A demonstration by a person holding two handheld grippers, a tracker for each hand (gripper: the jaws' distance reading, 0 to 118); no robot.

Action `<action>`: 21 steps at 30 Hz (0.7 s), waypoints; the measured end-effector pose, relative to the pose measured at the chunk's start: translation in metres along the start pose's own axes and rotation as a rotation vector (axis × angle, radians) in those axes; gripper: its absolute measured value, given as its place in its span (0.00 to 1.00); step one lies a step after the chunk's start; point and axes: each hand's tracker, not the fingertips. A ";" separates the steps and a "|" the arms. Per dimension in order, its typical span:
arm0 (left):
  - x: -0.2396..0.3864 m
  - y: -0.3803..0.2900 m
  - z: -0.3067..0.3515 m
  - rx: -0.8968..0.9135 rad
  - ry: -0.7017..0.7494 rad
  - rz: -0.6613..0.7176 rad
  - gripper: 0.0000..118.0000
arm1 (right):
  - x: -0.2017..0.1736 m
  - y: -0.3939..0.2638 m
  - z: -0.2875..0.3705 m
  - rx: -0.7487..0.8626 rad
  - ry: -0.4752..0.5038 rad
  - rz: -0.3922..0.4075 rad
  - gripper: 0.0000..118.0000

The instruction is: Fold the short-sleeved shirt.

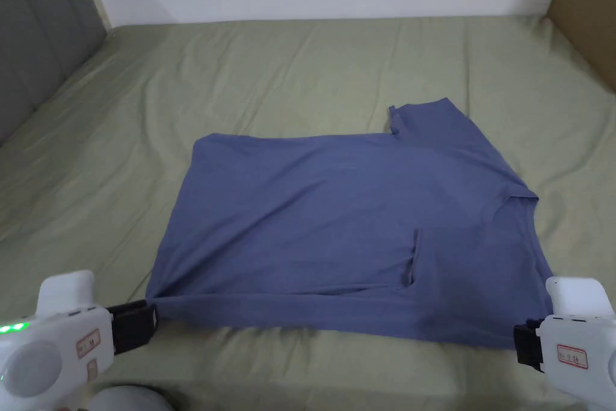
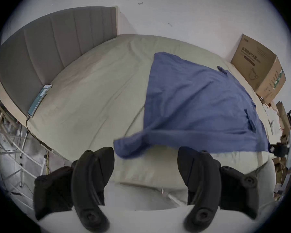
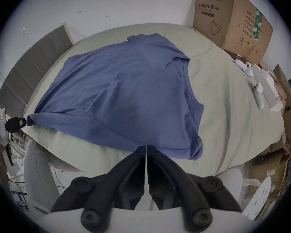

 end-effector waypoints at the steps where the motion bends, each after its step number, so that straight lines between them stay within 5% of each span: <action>1: -0.001 0.004 -0.008 -0.003 0.008 -0.002 0.71 | 0.002 0.000 0.000 -0.002 -0.002 -0.002 0.02; 2: -0.001 0.009 -0.017 -0.022 0.023 -0.008 0.66 | 0.003 0.000 0.001 -0.005 -0.004 -0.006 0.02; 3: -0.001 0.010 -0.025 -0.060 0.023 -0.012 0.41 | 0.005 -0.001 0.001 -0.008 -0.005 -0.010 0.02; 4: -0.002 0.007 -0.028 -0.082 0.004 -0.020 0.01 | 0.007 -0.002 0.001 -0.011 -0.007 -0.016 0.02; 11: 0.006 -0.004 -0.033 -0.094 0.008 -0.006 0.03 | 0.025 -0.005 0.009 -0.008 -0.018 -0.078 0.03; 12: 0.002 -0.004 -0.026 -0.091 0.006 0.005 0.02 | 0.027 -0.004 0.010 -0.010 -0.019 -0.075 0.09; 13: 0.003 -0.003 -0.025 -0.091 0.004 0.001 0.03 | 0.028 -0.002 0.009 -0.023 -0.027 -0.066 0.28; 14: 0.006 -0.003 -0.024 -0.089 0.003 -0.007 0.03 | 0.030 -0.001 0.009 -0.029 -0.045 -0.061 0.61; 15: 0.010 -0.004 -0.023 -0.087 0.010 -0.020 0.03 | 0.032 -0.001 0.007 -0.030 -0.065 -0.057 0.70; 21: 0.008 -0.006 -0.022 -0.095 0.019 -0.059 0.03 | 0.055 0.004 -0.021 -0.060 -0.056 -0.110 0.70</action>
